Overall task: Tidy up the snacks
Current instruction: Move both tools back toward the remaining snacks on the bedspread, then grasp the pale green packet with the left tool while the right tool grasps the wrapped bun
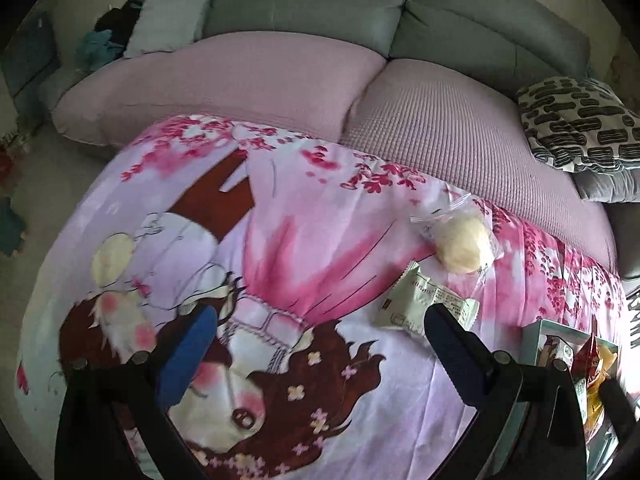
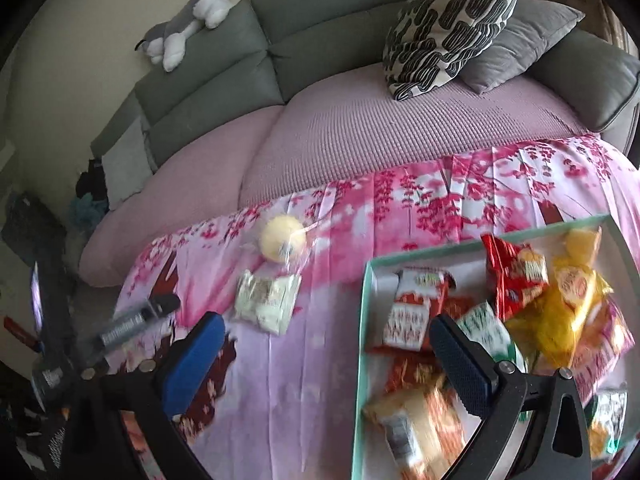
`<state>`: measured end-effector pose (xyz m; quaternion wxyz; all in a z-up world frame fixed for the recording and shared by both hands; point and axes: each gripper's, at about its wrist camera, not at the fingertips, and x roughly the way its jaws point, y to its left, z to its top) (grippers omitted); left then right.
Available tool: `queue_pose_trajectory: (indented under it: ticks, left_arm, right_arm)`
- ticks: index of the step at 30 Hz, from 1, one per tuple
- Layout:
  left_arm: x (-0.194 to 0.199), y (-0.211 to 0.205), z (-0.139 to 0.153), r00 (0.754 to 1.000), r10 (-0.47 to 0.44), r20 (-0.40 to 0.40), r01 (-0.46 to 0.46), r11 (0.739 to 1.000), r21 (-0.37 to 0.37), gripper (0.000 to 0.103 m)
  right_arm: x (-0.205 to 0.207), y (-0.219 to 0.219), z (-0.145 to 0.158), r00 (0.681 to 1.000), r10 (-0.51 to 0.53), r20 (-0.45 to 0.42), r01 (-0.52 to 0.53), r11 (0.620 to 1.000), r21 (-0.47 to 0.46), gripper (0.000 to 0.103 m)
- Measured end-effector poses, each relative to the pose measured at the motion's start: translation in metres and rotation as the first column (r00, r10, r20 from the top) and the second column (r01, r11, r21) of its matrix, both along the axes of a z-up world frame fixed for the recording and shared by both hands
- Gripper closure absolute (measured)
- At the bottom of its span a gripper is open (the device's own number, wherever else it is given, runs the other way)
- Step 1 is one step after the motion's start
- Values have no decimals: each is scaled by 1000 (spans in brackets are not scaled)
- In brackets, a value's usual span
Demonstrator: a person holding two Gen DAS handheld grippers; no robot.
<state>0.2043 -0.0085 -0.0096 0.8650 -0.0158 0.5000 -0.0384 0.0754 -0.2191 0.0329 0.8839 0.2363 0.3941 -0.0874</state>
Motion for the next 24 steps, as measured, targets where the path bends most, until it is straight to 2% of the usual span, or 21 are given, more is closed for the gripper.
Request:
queue_pose_trajectory:
  ticks: [3,6,10,16,21,24]
  left_arm:
    - [9,-3,-12,1000,19,-8,-20,999,-29,0]
    - [16,-7,-26,999,22,-38,-24,998,-54,0]
    - [18,-24,-38,998,-36,-44,33,997,-70,0]
    - [18,-55,-53,989,-136,-57,131,988,-83,0]
    - [19,-86,-65,967,-244,-71,240,969,-57,0]
    - [22,-97,-78,962,-257,-90,260,965,24,0]
  right_arm:
    - [25,-8,4,1000,17,7,-17,1000,26,0]
    - [53,-6,5,998,63,-21,-63,998,-14,0]
    - [80,-8,0,994,98,-54,-99,995,-29,0]
    - [100,-30,-25,988,85,-129,-77,995,65,7]
    - [108,-36,-32,983,99,-153,-92,994,52,7]
    - [115,-34,-34,980,118,-160,-110,992,58,7]
